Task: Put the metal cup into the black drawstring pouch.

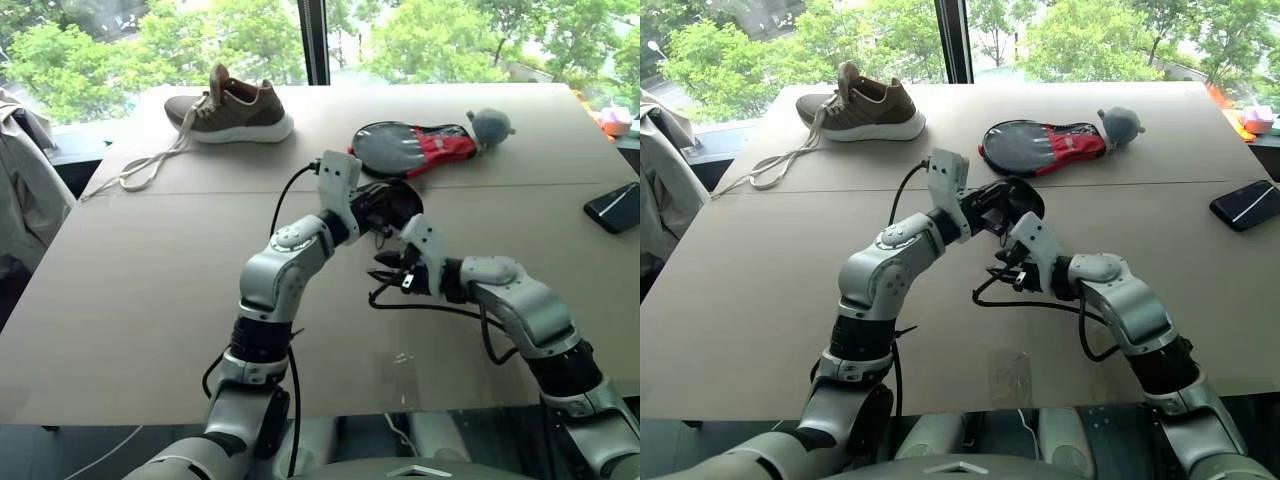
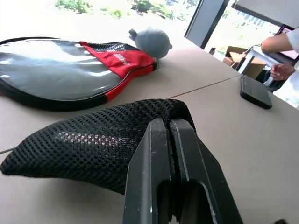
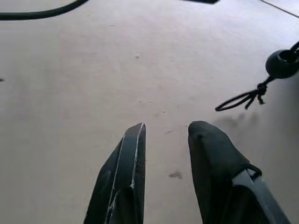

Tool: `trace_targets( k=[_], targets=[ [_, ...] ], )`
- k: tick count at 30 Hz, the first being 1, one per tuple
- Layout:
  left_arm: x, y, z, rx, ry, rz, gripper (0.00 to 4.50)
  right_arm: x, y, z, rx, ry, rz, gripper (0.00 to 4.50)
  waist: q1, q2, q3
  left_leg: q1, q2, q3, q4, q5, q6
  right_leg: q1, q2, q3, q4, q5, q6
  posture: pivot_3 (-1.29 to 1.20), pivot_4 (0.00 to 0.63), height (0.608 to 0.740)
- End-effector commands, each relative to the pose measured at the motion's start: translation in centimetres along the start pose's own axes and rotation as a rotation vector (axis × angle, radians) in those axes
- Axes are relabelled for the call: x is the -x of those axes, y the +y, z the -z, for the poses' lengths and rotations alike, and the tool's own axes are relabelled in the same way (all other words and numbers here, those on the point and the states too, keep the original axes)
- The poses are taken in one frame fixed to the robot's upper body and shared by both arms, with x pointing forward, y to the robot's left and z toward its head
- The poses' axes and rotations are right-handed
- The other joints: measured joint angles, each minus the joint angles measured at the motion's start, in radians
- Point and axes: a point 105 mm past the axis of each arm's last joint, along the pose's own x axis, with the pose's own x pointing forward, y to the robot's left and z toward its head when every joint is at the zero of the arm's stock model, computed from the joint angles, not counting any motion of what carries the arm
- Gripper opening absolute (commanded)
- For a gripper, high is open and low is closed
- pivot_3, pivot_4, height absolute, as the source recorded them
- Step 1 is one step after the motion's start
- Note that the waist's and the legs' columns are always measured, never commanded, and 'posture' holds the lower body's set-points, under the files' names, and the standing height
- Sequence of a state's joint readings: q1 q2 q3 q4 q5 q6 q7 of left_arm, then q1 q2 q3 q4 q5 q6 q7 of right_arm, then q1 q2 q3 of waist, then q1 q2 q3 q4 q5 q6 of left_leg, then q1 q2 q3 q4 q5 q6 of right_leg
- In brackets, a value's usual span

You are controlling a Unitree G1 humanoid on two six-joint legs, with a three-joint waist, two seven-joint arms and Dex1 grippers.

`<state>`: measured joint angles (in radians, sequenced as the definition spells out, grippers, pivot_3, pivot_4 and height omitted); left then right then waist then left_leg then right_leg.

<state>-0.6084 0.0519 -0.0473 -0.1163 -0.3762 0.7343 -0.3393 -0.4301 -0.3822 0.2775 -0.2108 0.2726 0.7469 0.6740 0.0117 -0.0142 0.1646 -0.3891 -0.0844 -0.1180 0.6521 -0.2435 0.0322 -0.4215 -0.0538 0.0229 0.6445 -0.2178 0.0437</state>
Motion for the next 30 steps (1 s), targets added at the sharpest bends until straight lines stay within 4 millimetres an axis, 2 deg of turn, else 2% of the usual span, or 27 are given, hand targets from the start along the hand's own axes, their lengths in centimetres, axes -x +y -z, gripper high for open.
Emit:
trace_targets(
  k=[1,4,10,14,19,26,30],
  targets=[
    [-0.5,-0.6,-0.9,0.008,-0.040,0.013,0.00,-1.3,-1.8,-0.2,-0.016,-0.045,0.155,1.53,0.000,0.000,0.000,0.000,0.000,0.000,0.000,0.000,0.000,0.000,0.000,0.000,0.000,0.000,0.000,0.00,0.150,0.740],
    [-0.6,-0.8,-0.8,0.015,-0.037,0.018,0.00,-2.1,-3.3,0.2,-0.071,-0.068,0.299,1.53,-0.002,0.000,0.000,0.000,0.000,0.001,0.000,0.000,0.000,-0.001,0.000,0.001,0.000,0.000,0.000,0.00,0.150,0.740],
    [-0.8,-0.5,-1.0,0.023,-0.038,0.011,0.00,-1.8,-4.9,-1.1,-0.108,-0.151,0.492,1.53,0.001,0.000,0.000,0.000,-0.001,0.001,-0.001,0.000,0.000,-0.002,0.000,0.001,0.001,0.000,0.000,0.00,0.150,0.740],
    [-1.1,-0.3,-1.4,0.028,-0.047,0.009,0.00,-0.9,-4.1,-2.4,-0.111,-0.198,0.493,1.53,-0.001,0.000,0.000,-0.001,-0.001,0.000,-0.001,0.000,0.000,-0.002,0.001,0.001,0.001,0.000,0.000,0.00,0.150,0.740],
    [-1.4,-0.2,-1.6,0.038,-0.055,0.010,0.00,0.2,-3.9,-2.0,-0.150,-0.202,0.527,1.53,-0.002,0.000,0.000,0.000,-0.001,0.001,-0.001,0.000,0.000,-0.002,0.001,0.001,0.001,0.000,0.000,0.00,0.150,0.740],
    [-1.4,-0.1,-1.6,0.049,-0.056,0.006,0.00,-0.3,-4.0,-2.9,-0.161,-0.266,0.540,1.53,-0.008,0.000,0.000,0.000,-0.001,0.001,-0.001,0.000,0.000,-0.002,0.001,0.001,0.002,0.000,0.000,0.00,0.150,0.740],
    [-1.4,0.0,-1.7,0.051,-0.058,0.002,0.00,-0.7,-3.4,-3.4,-0.161,-0.298,0.492,1.53,-0.015,0.000,0.000,0.000,-0.001,0.001,-0.001,0.000,0.000,-0.002,0.001,0.001,0.002,0.000,0.000,0.00,0.150,0.740]
  ],
)
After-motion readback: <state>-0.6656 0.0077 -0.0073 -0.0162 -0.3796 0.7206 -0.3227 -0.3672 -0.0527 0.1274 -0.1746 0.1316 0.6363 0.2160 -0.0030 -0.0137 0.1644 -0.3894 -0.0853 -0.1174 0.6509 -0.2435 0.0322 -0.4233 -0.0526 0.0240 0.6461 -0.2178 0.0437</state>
